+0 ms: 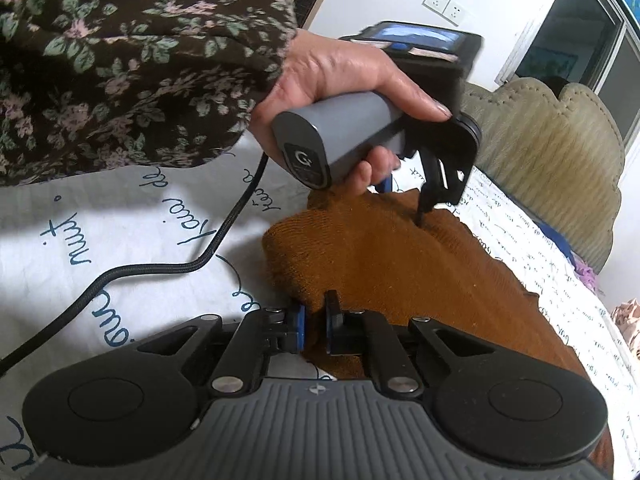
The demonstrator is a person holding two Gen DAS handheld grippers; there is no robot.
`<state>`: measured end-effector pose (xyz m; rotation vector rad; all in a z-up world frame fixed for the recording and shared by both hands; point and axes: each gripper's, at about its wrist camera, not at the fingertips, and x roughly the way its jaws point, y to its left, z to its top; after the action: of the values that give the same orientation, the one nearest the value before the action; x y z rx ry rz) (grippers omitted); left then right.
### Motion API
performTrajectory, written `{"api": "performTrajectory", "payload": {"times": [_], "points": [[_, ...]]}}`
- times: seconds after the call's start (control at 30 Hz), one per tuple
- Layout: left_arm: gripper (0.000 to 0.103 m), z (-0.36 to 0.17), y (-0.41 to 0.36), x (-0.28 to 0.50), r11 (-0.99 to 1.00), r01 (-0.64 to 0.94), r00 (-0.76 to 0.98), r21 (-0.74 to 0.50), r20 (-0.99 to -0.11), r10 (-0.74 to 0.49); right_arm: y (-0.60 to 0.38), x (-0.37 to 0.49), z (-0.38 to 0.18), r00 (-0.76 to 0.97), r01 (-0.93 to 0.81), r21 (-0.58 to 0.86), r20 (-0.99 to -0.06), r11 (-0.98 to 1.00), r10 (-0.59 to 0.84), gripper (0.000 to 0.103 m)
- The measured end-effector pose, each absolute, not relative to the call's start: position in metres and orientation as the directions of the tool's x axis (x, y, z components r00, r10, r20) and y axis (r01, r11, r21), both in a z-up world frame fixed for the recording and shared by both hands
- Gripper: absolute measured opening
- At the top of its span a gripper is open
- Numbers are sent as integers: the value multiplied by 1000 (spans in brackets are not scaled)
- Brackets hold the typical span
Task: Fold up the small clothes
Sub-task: 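Grasp the sweater edge with the right gripper while the left gripper grasps beside it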
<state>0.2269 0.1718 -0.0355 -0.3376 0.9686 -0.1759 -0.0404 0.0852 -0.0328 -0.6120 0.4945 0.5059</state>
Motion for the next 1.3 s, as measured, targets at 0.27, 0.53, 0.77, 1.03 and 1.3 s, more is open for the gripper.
{"api": "performTrajectory", "payload": {"times": [0.27,0.53,0.77,1.03,1.3], "points": [[31,-44,206,238,826,-41,448,-562,-749,-487,78,-36,-31,754,-585,-368,-575,723,317,10],[14,-49,193,239,815,-28,459,-578,-732,-503,75,-32,-31,750,-586,-340,-572,736,333,9],[10,-58,191,245,772,-94,440,-629,-721,-534,68,-34,-23,762,-577,-323,-543,751,352,7],[10,-50,192,241,748,-118,475,-653,-699,-535,56,-35,-15,784,-553,-308,-506,774,359,7],[10,-30,176,241,743,-118,497,-658,-687,-530,35,-33,-6,809,-511,-263,-468,819,354,7]]}}
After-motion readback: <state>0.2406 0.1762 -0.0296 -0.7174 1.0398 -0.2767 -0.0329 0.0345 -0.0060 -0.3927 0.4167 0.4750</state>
